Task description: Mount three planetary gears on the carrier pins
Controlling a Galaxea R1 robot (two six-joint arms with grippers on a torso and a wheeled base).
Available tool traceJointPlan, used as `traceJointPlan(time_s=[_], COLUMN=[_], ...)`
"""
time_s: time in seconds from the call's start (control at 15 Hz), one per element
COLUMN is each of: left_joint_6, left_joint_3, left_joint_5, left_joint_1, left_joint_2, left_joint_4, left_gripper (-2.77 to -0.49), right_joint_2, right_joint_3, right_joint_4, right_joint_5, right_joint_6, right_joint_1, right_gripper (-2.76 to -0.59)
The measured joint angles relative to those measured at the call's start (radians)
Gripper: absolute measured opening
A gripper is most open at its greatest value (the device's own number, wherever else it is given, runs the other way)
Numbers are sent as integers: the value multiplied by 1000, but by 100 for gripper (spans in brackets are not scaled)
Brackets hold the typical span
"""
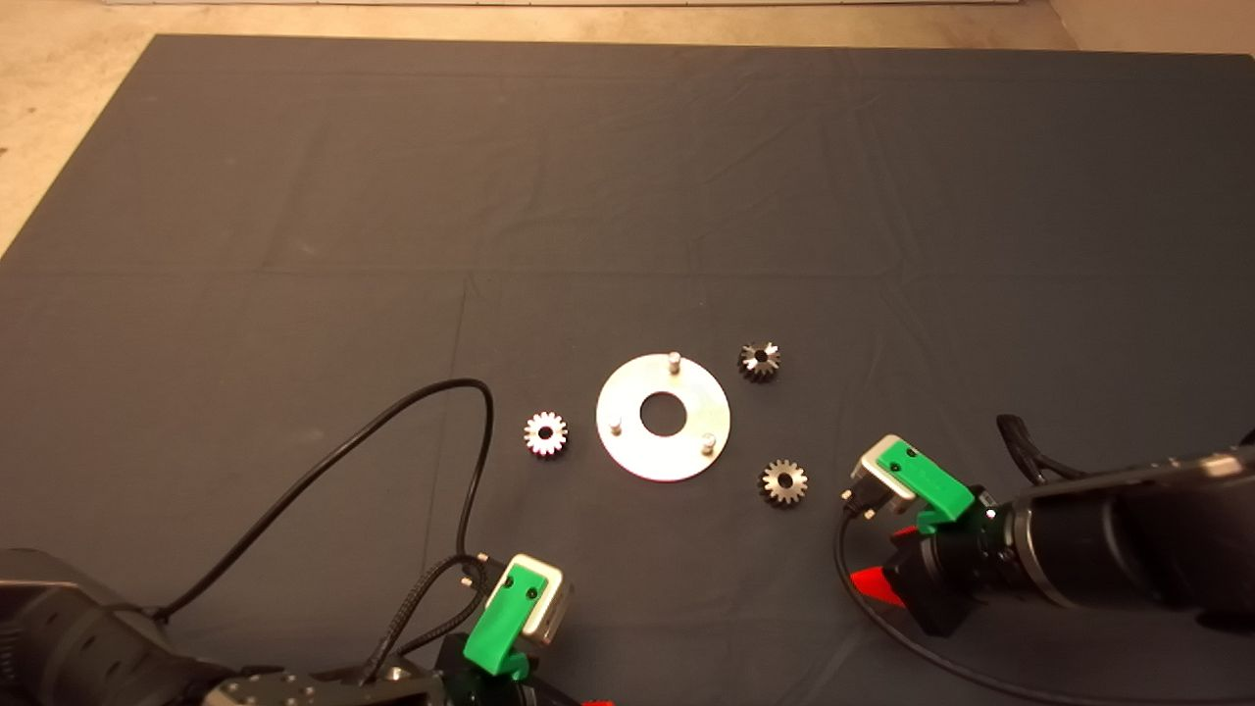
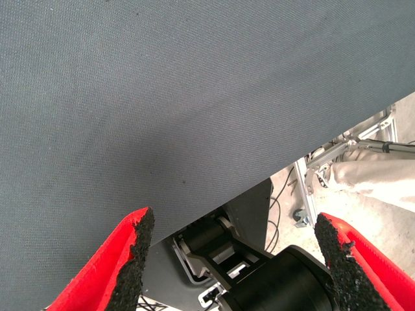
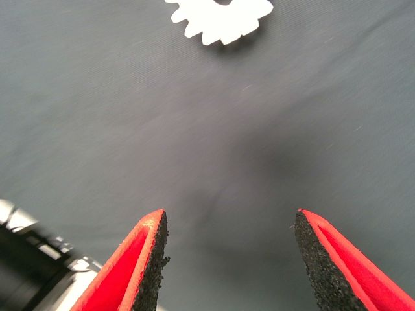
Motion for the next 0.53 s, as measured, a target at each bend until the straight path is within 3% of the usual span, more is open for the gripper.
traceJointPlan(time_s=[0.27,0.53], left_joint_6=[0,0], left_joint_3=[0,0], left_joint_5=[0,0], left_joint_1=[0,0], left_joint_2=[-2,-2], left_joint_4=[0,0], left_gripper=[-151,-151], right_joint_2=[15,50], right_joint_3=[-72,-101], right_joint_4=[-7,-8], right_joint_5=[0,-2], right_joint_6=[-61,-75], right_joint_1=[0,0], right_gripper=[-191,-191])
